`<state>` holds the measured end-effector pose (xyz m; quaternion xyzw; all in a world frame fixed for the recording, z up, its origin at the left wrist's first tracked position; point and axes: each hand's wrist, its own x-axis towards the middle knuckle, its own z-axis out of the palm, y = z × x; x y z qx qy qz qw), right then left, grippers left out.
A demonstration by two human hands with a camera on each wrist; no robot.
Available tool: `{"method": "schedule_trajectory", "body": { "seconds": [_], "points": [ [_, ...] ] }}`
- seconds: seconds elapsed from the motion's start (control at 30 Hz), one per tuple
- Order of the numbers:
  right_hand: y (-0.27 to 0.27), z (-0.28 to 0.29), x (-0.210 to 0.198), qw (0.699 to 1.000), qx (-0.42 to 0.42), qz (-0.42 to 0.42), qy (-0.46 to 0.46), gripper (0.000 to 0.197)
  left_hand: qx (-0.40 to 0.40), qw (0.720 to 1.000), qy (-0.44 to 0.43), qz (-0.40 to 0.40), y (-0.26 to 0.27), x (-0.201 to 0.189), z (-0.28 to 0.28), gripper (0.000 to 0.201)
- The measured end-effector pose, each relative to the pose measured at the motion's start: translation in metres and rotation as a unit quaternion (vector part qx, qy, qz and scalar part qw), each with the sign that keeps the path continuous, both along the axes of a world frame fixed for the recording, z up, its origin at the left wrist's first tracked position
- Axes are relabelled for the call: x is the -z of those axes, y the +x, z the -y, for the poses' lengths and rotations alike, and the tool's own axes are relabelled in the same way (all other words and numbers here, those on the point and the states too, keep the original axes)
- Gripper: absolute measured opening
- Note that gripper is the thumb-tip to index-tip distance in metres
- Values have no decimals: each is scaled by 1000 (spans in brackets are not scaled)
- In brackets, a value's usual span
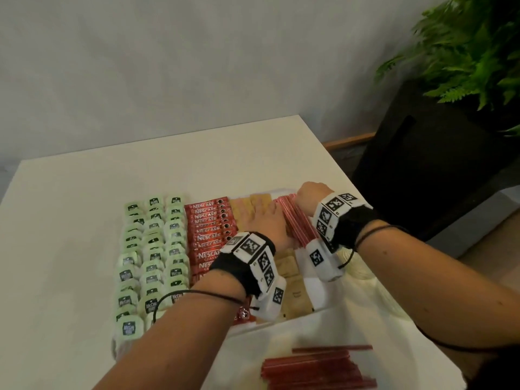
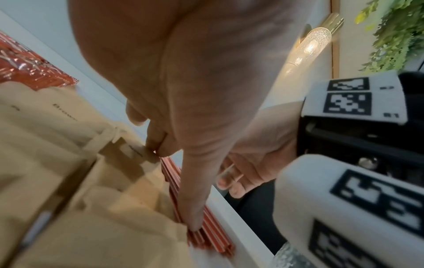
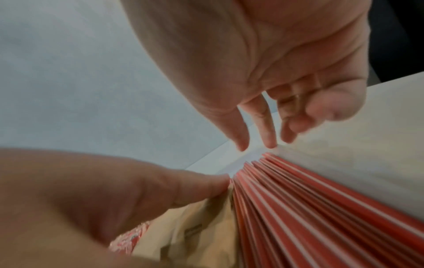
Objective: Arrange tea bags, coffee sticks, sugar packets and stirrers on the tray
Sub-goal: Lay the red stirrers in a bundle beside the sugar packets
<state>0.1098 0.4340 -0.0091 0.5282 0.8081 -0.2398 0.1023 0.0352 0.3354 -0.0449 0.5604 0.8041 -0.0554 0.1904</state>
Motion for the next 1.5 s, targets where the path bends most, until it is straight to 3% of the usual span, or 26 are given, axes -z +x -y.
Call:
{"method": "schedule_trajectory", "body": {
  "seconds": [0.2,0.4,0.53,0.67,0.8,0.97,1.13,1.27,1.43,1.5],
  "points": [
    [11,16,-2,1000,-5,-29,5,41,21,1000,-19,-3,-2,-9,6,99],
    [20,35,-9,994,-105,-11,-10,41,52,998,-41,-21,-2,-16,17,103],
    [32,40,3,996,-66,-61,-7,52,73,997,-26,-8,-3,-11,21,121],
    [44,57,17,998,-36,-39,-25,36,85,996,-28,-17,1,-8,19,125],
    [50,66,26,999,-26,-14,-18,51,64,997,-35,-12,-6,-11,15,118],
    [47,66,32,999,-27,-25,-24,73,62,997,-51,-21,-6,-16,18,122],
    [42,62,24,999,1,-26,-46,67,68,996,-52,-20,-5,-14,15,127],
    [51,59,27,997,-34,-5,-62,67,60,997,-46,-20,-2,-15,14,128],
    [49,61,29,999,-19,-29,-35,37,49,998,-32,-11,-5,-16,10,124],
    [50,60,29,998,-23,-20,-50,45,51,998,-34,-7,-6,-14,11,125]
  ]
}}
